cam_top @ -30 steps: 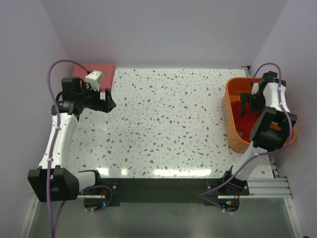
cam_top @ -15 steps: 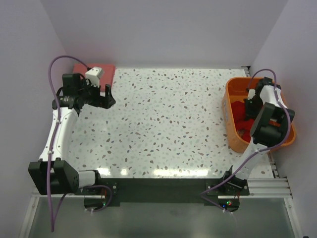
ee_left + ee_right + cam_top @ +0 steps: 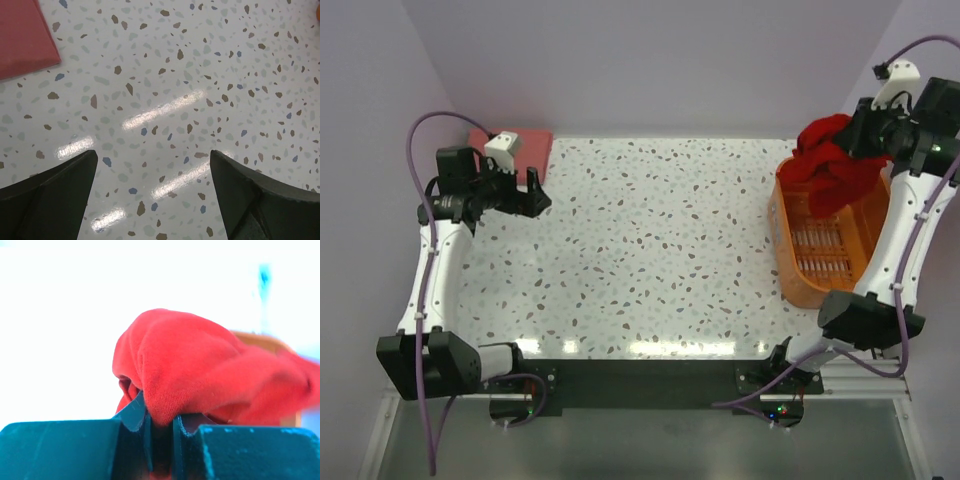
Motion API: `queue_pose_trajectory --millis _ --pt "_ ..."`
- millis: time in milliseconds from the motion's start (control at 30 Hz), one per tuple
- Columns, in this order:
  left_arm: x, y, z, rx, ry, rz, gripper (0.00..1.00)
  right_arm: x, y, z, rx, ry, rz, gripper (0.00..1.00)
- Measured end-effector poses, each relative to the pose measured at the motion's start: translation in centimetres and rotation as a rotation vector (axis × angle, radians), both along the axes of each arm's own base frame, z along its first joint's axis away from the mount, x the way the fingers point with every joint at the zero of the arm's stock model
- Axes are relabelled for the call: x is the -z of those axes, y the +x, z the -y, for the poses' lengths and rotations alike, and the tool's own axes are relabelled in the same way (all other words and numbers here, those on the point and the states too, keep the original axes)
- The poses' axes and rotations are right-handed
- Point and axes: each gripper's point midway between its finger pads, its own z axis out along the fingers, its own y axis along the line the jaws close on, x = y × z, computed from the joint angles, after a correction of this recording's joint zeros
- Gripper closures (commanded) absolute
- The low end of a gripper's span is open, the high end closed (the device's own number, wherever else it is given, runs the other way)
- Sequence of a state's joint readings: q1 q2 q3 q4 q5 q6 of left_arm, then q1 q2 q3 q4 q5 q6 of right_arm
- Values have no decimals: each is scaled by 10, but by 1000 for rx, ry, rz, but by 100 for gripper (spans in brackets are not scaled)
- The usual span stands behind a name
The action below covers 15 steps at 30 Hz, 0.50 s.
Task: Fold and stack the t-shirts
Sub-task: Grab the tshirt from the pile, then move the tshirt to the center of the board
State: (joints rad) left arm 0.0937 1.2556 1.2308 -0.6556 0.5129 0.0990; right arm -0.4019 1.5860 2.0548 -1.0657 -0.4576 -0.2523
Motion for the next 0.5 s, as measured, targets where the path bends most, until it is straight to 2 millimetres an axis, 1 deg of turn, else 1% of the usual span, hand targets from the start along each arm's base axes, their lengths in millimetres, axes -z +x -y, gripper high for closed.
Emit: queue_pose_trajectory --millis 33,100,133,200,233,300,367,400,433,467,500 --pt "-4 0 -3 -5 -14 6 0 -17 -1 -12 -33 17 54 100" --pt "-13 1 -12 -25 -44 20 0 -54 -4 -44 -113 78 172 100" --pt "-18 2 -18 -35 -62 26 0 -67 -4 -58 -152 100 211 100" --pt "-28 4 -29 -57 -90 36 0 -92 -4 -96 -249 157 289 100" --pt "-34 7 -33 -61 -101 45 0 -103 -4 -117 -305 186 322 100" --pt "-42 11 -37 -58 -116 60 0 -118 -6 -159 -412 242 363 100" --pt "-47 13 -35 -41 -133 65 0 -126 -12 -192 -500 289 372 100" --pt "-49 12 -33 -30 -142 64 0 -127 -15 -207 -539 309 371 90" --pt "-49 12 -32 -22 -148 64 0 -125 -18 -221 -576 329 363 52" --pt "-50 11 -30 -13 -153 63 0 -120 -21 -235 -611 351 343 31" --pt "-50 10 -28 -4 -158 63 0 -113 -23 -243 -634 361 324 11"
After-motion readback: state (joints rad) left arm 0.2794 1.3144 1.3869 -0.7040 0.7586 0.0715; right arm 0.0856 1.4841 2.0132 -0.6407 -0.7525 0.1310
